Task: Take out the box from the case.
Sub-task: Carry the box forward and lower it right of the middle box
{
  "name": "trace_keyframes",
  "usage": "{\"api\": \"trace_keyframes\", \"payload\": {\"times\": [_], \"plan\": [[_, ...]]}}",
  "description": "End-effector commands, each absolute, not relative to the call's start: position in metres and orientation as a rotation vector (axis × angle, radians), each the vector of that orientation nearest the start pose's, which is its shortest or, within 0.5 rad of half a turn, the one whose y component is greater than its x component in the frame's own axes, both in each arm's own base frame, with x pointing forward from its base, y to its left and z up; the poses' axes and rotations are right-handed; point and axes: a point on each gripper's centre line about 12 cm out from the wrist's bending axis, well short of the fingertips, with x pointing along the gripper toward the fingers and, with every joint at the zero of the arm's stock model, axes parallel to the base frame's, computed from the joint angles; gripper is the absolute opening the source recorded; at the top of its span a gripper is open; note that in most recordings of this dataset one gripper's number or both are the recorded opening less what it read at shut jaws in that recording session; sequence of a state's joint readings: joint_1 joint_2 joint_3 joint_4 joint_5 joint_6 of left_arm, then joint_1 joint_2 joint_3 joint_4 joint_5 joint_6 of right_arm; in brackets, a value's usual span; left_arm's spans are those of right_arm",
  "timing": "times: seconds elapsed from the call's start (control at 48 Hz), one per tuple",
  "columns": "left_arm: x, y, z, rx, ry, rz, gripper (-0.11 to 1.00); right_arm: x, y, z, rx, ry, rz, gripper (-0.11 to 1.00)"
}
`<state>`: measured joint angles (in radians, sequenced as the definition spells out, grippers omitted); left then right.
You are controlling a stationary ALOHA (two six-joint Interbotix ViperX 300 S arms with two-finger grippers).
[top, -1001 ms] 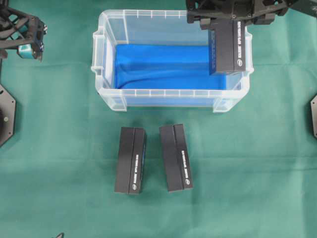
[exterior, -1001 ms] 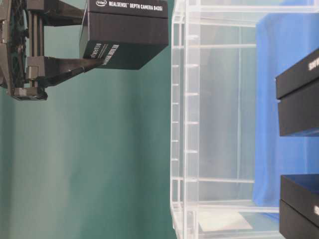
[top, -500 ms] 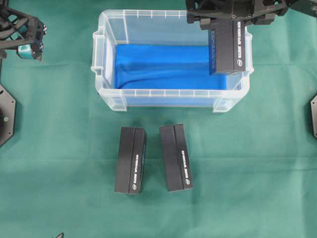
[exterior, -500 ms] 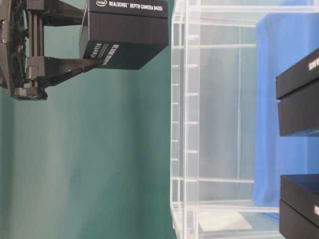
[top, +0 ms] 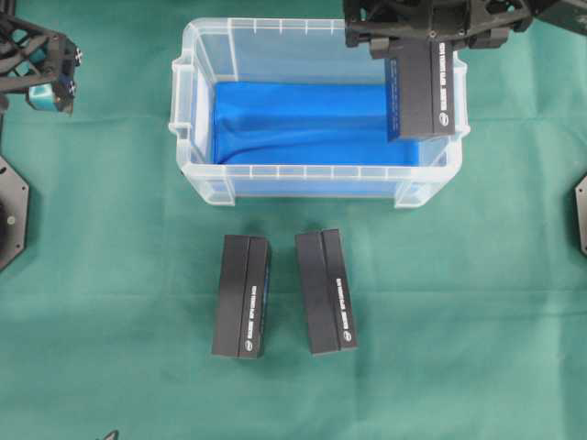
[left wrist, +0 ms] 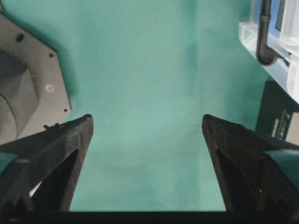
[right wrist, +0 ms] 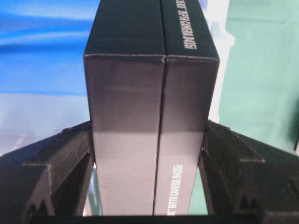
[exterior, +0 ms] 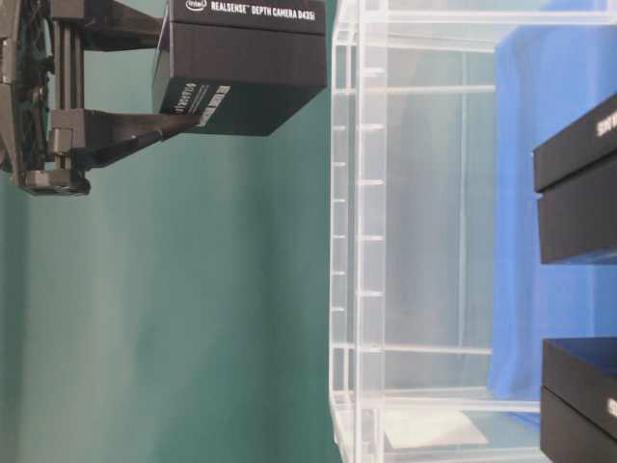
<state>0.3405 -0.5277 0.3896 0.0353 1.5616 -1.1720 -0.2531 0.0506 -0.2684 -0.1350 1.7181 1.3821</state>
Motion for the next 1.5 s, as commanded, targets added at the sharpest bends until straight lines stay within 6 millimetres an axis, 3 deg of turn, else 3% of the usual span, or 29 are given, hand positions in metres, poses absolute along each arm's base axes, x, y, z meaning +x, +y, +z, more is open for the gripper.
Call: {"api": "trace_keyframes", "payload": {"times": [0.0, 0.229, 1.084, 1.209, 1.48], "plan": [[0.199, 0.075, 0.346, -1.163, 1.064, 1.11, 0.95, 0.35, -0.098, 0.396, 1.187, 0.988, -1.264, 0.64], [0.198, 0.075, 0.346, -1.16, 1.072, 1.116, 0.95, 0.35, -0.067, 0.398, 1.166, 1.03, -1.259, 0.64], [0.198, 0.075, 0.346, -1.162, 1.073, 1.117, 0.95, 0.343, 0.09, 0.394, 1.199, 1.038, -1.244, 0.64], [0.198, 0.075, 0.346, -1.164, 1.073, 1.118, 0.95, 0.341, 0.1, 0.394, 1.206, 1.035, -1.245, 0.64], [0.198, 0.075, 0.346, -1.165, 1.072, 1.119, 0.95, 0.342, 0.102, 0.388, 1.194, 1.042, -1.261, 0.64]]}}
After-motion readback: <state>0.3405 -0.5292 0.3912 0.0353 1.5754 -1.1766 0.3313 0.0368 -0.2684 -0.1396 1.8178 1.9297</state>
